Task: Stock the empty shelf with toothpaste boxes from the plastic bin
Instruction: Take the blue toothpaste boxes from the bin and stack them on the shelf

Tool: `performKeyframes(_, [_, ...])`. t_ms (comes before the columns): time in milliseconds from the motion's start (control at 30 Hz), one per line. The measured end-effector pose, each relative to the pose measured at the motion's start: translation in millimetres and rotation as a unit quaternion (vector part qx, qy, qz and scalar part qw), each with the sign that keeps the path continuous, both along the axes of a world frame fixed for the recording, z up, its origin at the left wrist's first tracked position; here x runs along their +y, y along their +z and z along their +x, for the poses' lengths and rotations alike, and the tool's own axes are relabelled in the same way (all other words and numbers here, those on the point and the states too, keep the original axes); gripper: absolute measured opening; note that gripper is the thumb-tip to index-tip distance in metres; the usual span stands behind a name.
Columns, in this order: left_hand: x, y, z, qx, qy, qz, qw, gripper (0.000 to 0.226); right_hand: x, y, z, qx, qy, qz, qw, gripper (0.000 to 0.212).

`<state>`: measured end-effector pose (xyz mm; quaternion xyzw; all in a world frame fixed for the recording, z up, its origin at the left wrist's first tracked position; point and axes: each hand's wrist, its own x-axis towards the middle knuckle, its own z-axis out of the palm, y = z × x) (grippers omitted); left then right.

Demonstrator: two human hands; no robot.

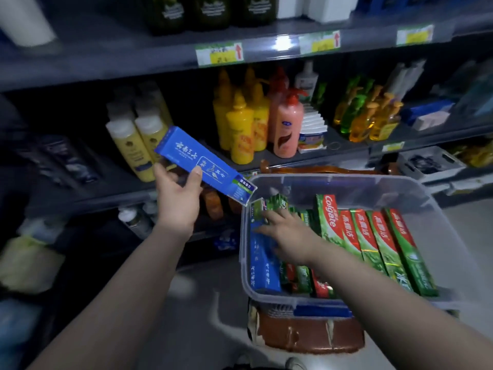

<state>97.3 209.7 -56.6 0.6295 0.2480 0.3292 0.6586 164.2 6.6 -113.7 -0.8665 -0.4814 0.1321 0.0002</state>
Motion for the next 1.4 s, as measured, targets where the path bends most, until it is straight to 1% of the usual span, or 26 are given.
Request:
performKeyframes(67, [1.8,-0.2,-13.9,-0.003,0.044,-0.004,0.999,0.037,-0.4,-2.2,1.5,-0.027,0.082,-0.033,0.996,0.067])
performKeyframes(133, [1.7,-1.2,-28.8,-0.009,0.075,0.004,0.997,0.038,-0.2,-2.2,2.9,-0.043,0.133,-0.058,0.988,0.069])
performKeyframes(233, [-3.6,-3.2,-49.9,-0.003,0.1,0.017,0.995,0.032,0.9,4.7,5.4,-0.063,0.178,-0.086,0.978,0.068])
performKeyframes(300, [-8.5,-4.4,-61.1,-0.001,0.129,0.015,0.992,0.03,1.5,8.9,5.4,-0.092,0.215,-0.097,0.967,0.065])
performKeyframes(400, [-15.7,-7.3,-78.4,-0.002,0.167,0.009,0.986,0.031,4.9,14.6,1.8,-0.148,0.27,-0.121,0.944,0.061])
performKeyframes(467, [-22.5,-8.5,-90.2,0.002,0.188,0.001,0.982,0.034,7.6,17.6,-2.0,-0.168,0.284,-0.12,0.936,0.058])
performKeyframes(567, [-34.7,-8.5,-107.7,-0.003,0.213,-0.006,0.977,0.038,4.6,16.7,1.3,-0.17,0.305,-0.072,0.934,0.05])
performKeyframes(633, [-40.7,-7.2,-119.8,-0.012,0.232,-0.009,0.973,0.04,-1.7,17.7,10.8,-0.171,0.318,0.0,0.932,0.039])
performKeyframes(700, [-45.0,-4.5,-132.5,-0.027,0.25,-0.019,0.968,0.039,-8.1,29.2,22.2,-0.167,0.297,0.069,0.938,0.034])
performKeyframes(800, [-51.8,6.3,-152.4,-0.063,0.264,-0.028,0.962,0.028,-4.2,66.2,23.8,-0.129,0.25,0.164,0.945,0.046])
performKeyframes(867, [-55.8,17.4,-168.9,-0.095,0.279,-0.044,0.955,0.028,9.6,95.9,9.3,-0.089,0.222,0.229,0.944,0.058])
performKeyframes(967, [-56.6,31.3,-202.6,-0.134,0.313,-0.044,0.939,0.028,37.7,130.0,-26.0,-0.018,0.217,0.294,0.931,0.062])
performKeyframes(1033, [-54.0,40.0,-232.1,-0.133,0.334,-0.028,0.933,0.031,57.8,140.6,-52.2,0.034,0.222,0.318,0.921,0.06])
performKeyframes(1067, [-52.9,44.1,-247.1,-0.13,0.341,-0.021,0.931,0.037,67.0,143.5,-64.4,0.054,0.225,0.329,0.916,0.059])
performKeyframes(1167, [-49.0,59.9,-312.7,-0.133,0.371,0.013,0.919,0.069,101.1,150.3,-120.3,0.086,0.261,0.346,0.897,0.056])
performKeyframes(1233, [-48.8,71.5,-362.0,-0.142,0.402,0.029,0.904,0.08,124.0,157.0,-166.4,0.109,0.292,0.346,0.885,0.056])
performKeyframes(1333, [-48.7,91.6,-437.2,-0.156,0.464,0.05,0.87,0.081,156.6,167.6,-243.4,0.132,0.341,0.359,0.859,0.056])
performKeyframes(1400, [-48.1,104.7,-489.7,-0.155,0.506,0.077,0.845,0.068,178.7,174.8,-298.5,0.147,0.378,0.368,0.837,0.057])
